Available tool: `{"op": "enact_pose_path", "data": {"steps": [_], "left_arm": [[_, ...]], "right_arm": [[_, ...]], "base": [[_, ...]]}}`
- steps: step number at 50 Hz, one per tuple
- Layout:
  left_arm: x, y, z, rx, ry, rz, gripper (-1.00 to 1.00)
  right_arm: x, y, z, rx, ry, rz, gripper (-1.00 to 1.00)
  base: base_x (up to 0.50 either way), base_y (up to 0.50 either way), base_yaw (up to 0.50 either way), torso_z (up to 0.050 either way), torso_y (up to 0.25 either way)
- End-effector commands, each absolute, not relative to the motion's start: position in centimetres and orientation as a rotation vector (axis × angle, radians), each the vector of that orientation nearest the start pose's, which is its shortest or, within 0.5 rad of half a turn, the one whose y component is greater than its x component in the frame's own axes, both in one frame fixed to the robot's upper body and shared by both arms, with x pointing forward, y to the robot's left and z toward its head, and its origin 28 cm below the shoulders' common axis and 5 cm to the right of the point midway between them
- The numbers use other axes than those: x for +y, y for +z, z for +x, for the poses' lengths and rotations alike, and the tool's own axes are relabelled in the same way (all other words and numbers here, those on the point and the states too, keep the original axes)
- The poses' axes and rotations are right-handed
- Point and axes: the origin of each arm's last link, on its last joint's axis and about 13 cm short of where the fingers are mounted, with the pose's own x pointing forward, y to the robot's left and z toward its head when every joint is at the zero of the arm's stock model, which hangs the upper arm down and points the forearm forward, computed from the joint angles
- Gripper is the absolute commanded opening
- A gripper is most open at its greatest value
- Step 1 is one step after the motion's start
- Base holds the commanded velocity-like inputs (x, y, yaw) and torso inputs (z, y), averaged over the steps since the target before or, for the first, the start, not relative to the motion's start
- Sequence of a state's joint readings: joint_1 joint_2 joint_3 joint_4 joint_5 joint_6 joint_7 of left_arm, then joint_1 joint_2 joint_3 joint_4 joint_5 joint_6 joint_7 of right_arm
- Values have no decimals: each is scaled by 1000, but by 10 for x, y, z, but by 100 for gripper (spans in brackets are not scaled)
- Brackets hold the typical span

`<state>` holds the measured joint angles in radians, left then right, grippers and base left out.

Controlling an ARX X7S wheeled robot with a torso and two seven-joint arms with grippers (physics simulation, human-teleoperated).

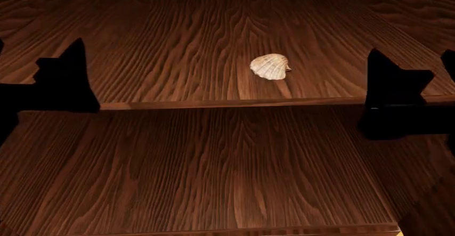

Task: Pick the scallop from the counter and place it in the cabinet.

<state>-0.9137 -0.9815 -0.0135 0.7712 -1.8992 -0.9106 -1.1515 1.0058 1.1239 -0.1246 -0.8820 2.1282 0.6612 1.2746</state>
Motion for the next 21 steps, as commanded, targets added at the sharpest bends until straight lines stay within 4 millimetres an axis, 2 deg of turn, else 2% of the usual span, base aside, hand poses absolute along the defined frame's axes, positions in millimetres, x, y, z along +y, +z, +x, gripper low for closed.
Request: {"op": "enact_pose_path", "data": {"steps": [1, 13, 21], "left_arm": [[263, 307, 156, -147, -13, 5, 100], [268, 321, 151, -204, 18, -8, 100], [270, 322, 149, -208, 34, -5, 100]], "right_arm": [[-143, 321, 121, -124, 64, 79, 100], [-144, 331, 117, -164, 63, 75, 100], [-146, 334, 115, -162, 60, 58, 100]], "base": [[0, 0, 0, 0, 0], [0, 0, 0, 0, 0], [0, 0, 0, 0, 0]]}}
